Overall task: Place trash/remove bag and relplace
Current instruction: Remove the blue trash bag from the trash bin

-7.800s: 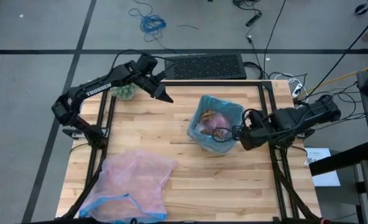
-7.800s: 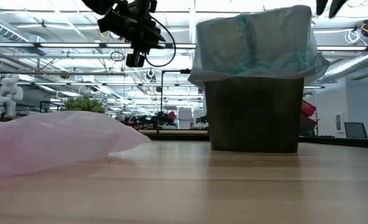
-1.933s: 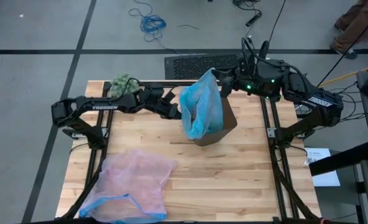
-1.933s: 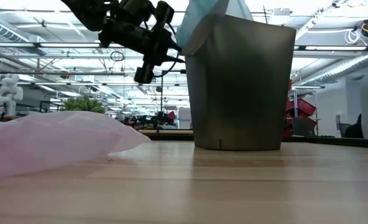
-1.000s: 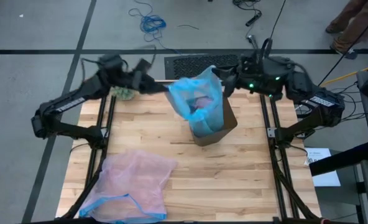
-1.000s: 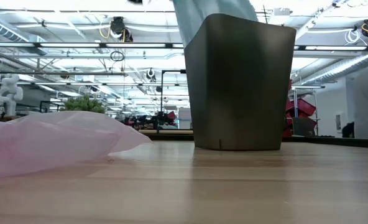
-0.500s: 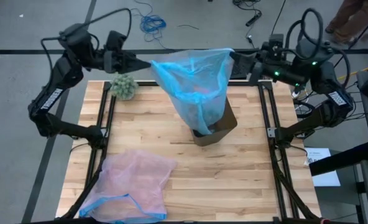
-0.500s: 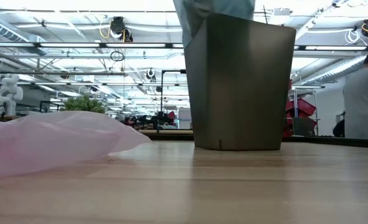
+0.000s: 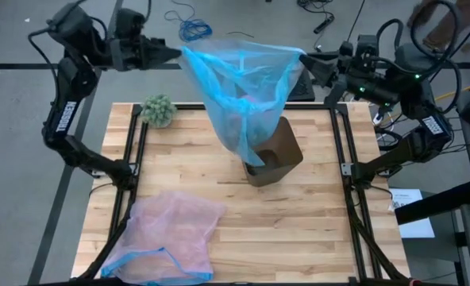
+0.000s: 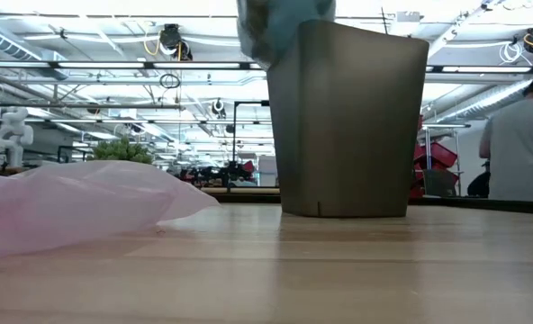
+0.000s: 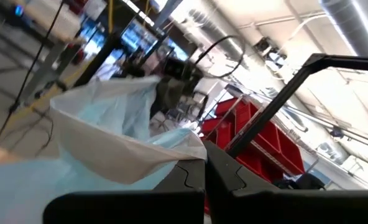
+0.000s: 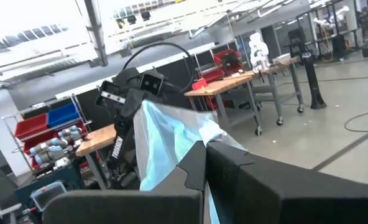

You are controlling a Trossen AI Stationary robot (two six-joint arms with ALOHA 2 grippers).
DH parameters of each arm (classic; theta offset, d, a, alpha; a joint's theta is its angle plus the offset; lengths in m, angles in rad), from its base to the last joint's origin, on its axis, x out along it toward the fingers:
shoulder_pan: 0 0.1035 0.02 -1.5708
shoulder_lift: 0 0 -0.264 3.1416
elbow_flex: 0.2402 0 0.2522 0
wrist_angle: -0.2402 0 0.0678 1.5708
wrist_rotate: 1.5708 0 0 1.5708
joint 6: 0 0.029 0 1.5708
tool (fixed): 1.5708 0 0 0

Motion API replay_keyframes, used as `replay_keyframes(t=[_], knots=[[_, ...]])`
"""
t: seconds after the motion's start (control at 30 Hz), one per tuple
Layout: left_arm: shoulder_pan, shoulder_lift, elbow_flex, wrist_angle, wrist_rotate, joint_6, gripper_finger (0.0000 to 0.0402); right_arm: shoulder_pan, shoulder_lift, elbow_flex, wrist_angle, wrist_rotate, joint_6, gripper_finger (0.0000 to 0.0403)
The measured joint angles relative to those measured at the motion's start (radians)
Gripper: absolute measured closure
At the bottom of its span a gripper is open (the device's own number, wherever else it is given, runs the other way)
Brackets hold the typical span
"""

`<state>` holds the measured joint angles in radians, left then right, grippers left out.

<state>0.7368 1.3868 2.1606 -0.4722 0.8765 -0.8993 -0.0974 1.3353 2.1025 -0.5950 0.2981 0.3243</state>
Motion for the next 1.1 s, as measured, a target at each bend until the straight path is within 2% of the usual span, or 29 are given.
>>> replay_keyframes(t=[0.2,0.33,0.43,0.5,0.6,0.73,0.83,0.9,0.97,1.1], knots=[[0.073,0.055,0.148,0.001,0.060,-0.003,0.0402,-0.028,0.027,0.000,0.027,-0.017,-0.004,0.0403],[0.118,0.060,0.164,-0.028,0.085,0.000,0.0402,-0.067,0.063,0.000,0.033,-0.017,-0.004,0.0403],[0.139,0.061,0.164,-0.164,0.092,0.074,0.0402,-0.104,0.097,0.000,0.043,-0.034,-0.006,0.0403],[0.148,0.061,0.163,-0.302,0.084,0.159,0.0402,-0.136,0.125,0.000,0.051,-0.086,-0.008,0.0403],[0.151,0.061,0.163,-0.551,-0.013,0.310,0.0402,-0.186,0.175,0.000,0.050,-0.168,-0.007,0.0403],[0.151,0.062,0.162,-0.860,-0.231,0.481,0.0402,-0.251,0.256,0.000,0.033,-0.264,0.019,0.0403],[0.151,0.062,0.160,-1.026,-0.393,0.551,0.0402,-0.299,0.324,0.000,-0.021,-0.330,0.063,0.0403],[0.145,0.061,0.153,-1.097,-0.473,0.566,0.0402,-0.327,0.374,0.000,-0.082,-0.380,0.105,0.0403],[0.128,0.057,0.135,-1.095,-0.532,0.564,0.0402,-0.348,0.420,-0.001,-0.157,-0.420,0.134,0.0403],[0.105,0.051,0.125,-1.098,-0.568,0.540,0.0402,-0.375,0.479,-0.002,-0.292,-0.450,0.116,0.0403]])
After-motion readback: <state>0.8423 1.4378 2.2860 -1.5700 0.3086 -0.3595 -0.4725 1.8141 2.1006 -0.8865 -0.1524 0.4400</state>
